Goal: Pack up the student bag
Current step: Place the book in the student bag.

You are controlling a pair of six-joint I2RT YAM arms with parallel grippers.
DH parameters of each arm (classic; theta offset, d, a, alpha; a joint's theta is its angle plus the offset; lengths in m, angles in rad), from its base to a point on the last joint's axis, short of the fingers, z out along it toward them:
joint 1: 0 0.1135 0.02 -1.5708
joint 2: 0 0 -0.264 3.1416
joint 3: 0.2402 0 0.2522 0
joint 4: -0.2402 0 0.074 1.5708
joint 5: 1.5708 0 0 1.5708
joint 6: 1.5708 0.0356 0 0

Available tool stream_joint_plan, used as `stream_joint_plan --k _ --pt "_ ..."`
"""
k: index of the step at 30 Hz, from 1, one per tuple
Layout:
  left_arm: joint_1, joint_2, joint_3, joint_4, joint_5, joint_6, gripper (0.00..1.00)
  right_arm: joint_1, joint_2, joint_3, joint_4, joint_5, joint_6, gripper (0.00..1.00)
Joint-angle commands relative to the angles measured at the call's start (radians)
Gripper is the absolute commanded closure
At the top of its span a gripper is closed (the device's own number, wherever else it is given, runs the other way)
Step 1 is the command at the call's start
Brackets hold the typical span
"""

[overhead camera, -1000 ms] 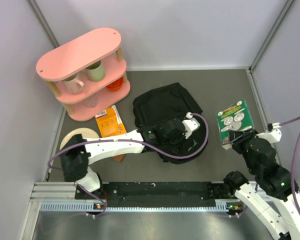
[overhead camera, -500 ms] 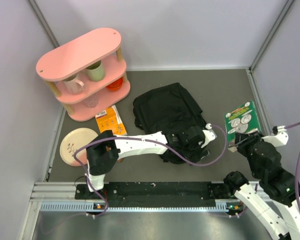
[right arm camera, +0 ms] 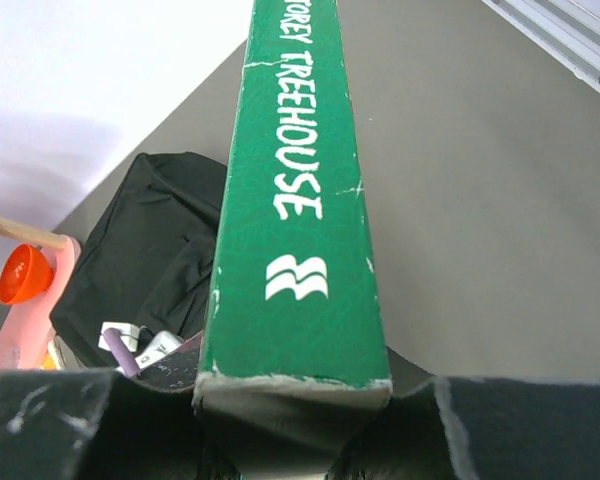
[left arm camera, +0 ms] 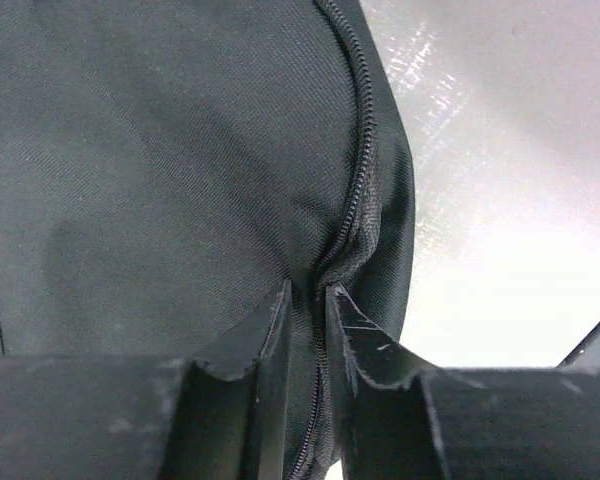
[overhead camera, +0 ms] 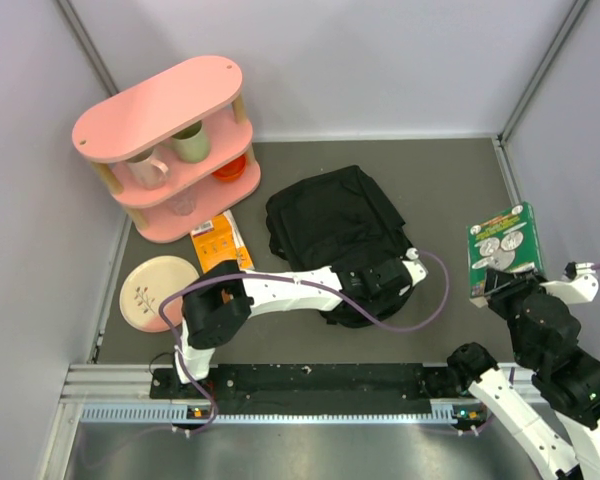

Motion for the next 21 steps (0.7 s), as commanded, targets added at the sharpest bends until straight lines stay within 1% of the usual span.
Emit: stream_joint_plan --k 1,4,10,15,18,21 --pt "0.001 -0.033 0.015 -0.001 -0.115 -0.035 0.86 0.004 -0.013 0.021 0.064 0.018 0.002 1.00" --pt "0.001 -0.050 0.012 0.002 -0.156 -0.045 1.00 0.004 -0.015 0.012 0.064 0.005 0.006 1.00" --pt "0.004 -0.086 0.021 0.002 -0.238 -0.081 1.00 0.004 -0.045 -0.009 0.050 -0.020 0.031 1.00" --pt "0.019 -0.158 0.032 -0.004 -0.330 -0.117 1.00 0.006 -0.070 -0.019 0.026 -0.026 0.046 1.00" --pt "0.036 -0.214 0.036 -0.004 -0.371 -0.138 1.00 0.004 -0.066 -0.035 0.021 -0.076 0.086 1.00" --pt "0.060 -0.274 0.050 -0.002 -0.393 -0.149 1.00 0.004 -0.033 -0.071 0.024 -0.172 0.136 1.00"
